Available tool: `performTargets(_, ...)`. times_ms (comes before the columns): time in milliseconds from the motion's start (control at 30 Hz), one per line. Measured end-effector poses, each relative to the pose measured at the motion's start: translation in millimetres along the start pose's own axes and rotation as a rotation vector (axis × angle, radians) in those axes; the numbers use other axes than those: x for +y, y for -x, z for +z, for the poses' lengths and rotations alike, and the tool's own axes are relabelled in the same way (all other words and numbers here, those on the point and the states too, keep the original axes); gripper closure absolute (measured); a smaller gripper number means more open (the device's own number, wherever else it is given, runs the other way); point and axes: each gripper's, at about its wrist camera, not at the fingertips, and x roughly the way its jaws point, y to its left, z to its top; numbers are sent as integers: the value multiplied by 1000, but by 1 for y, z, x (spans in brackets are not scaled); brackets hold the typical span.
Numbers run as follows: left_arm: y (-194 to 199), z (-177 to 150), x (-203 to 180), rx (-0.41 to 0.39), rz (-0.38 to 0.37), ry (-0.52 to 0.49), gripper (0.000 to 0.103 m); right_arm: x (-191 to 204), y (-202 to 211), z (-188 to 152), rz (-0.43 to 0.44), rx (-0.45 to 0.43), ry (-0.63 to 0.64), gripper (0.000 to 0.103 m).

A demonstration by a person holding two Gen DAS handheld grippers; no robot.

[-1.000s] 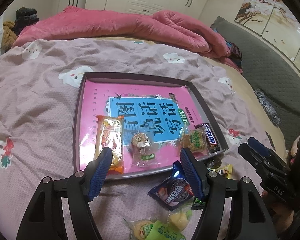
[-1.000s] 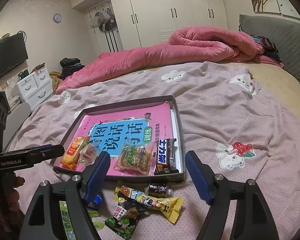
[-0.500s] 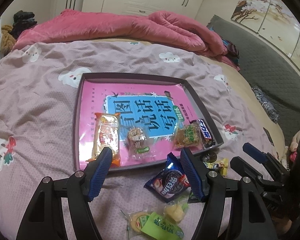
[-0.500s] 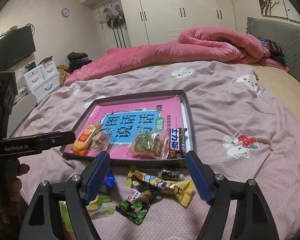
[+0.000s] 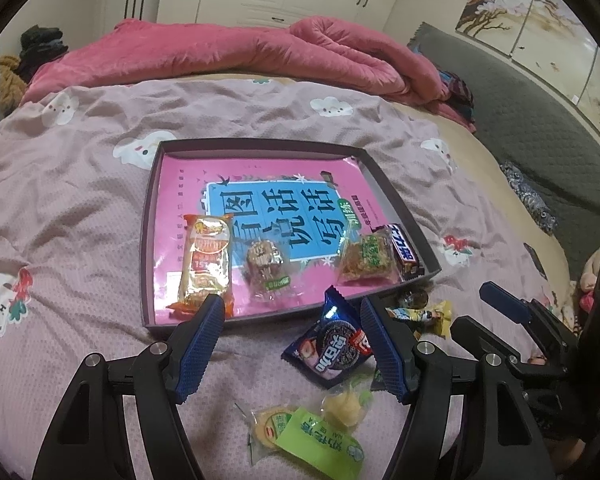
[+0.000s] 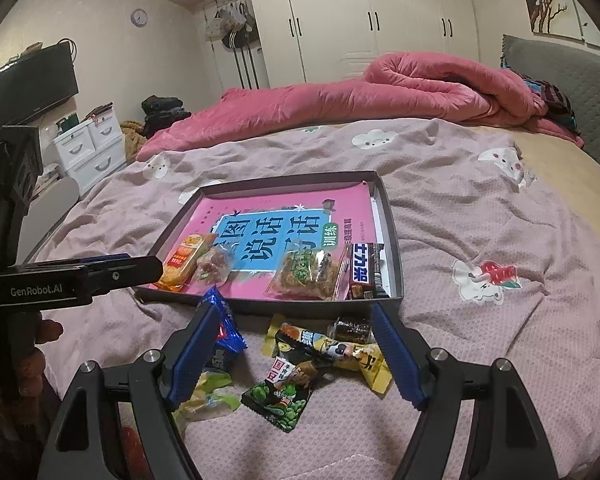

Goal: Organize snacks
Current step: 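Withdraw both tools from the tray toward the remaining snack pile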

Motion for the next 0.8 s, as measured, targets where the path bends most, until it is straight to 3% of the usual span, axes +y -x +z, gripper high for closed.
performTargets(800, -2, -16, -12, 54, 3, -61, 31, 7, -2, -20, 1, 77, 0, 26)
